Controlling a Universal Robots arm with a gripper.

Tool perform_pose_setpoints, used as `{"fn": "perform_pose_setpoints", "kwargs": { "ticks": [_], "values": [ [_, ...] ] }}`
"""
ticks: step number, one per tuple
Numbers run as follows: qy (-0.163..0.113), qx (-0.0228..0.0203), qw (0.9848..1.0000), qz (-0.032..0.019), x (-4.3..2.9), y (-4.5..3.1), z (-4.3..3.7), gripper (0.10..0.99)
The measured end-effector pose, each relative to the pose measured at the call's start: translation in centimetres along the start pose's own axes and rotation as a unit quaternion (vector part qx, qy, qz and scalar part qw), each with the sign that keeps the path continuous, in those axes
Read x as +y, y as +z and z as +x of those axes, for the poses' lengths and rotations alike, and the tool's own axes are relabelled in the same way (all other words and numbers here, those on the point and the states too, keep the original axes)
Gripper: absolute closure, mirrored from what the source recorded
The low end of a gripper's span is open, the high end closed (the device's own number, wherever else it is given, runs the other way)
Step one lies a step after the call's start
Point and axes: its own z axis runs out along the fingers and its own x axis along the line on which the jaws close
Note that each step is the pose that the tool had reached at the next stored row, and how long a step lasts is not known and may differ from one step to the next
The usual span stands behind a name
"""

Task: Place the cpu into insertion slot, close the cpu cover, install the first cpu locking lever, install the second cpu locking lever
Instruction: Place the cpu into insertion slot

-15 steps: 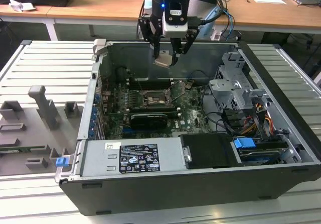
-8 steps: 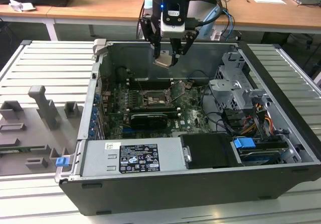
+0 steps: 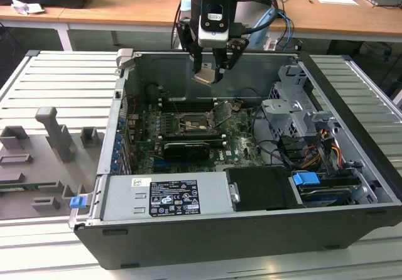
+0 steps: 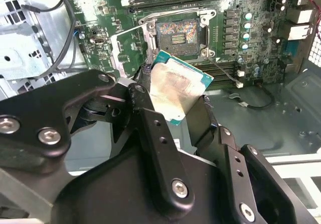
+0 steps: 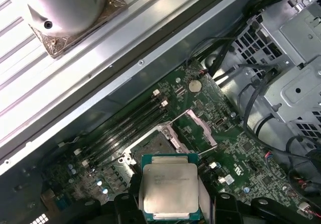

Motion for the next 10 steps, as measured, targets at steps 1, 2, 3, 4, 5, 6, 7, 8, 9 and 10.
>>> {"fn": "perform_pose_setpoints", "kwargs": {
  "ticks": [1, 2, 3, 4, 5, 6, 7, 8, 9, 10],
  "values": [
    [0.003, -0.0002, 1.0000, -0.0001, 0.00, 0.00, 0.00, 0.561],
    [0.010, -0.0008, 0.9999, -0.0002, 0.00, 0.01, 0.00, 0.561],
    [0.018, -0.0014, 0.9998, -0.0004, 0.00, 0.01, 0.00, 0.561],
    [0.023, -0.0018, 0.9997, -0.0005, 0.00, 0.02, 0.00, 0.561],
    [0.028, -0.0022, 0.9996, -0.0006, 0.00, 0.02, 0.00, 0.561],
    [0.031, -0.0024, 0.9995, -0.0007, 0.00, 0.03, 0.00, 0.561],
    [0.034, -0.0027, 0.9994, -0.0008, 0.00, 0.03, 0.00, 0.561],
    [0.040, -0.0032, 0.9992, -0.0009, 0.00, 0.03, 0.00, 0.561],
    [0.043, -0.0034, 0.9991, -0.0010, 0.00, 0.04, 0.00, 0.561],
    [0.046, -0.0037, 0.9989, -0.0010, 0.00, 0.04, 0.00, 0.561]
  ]
}}
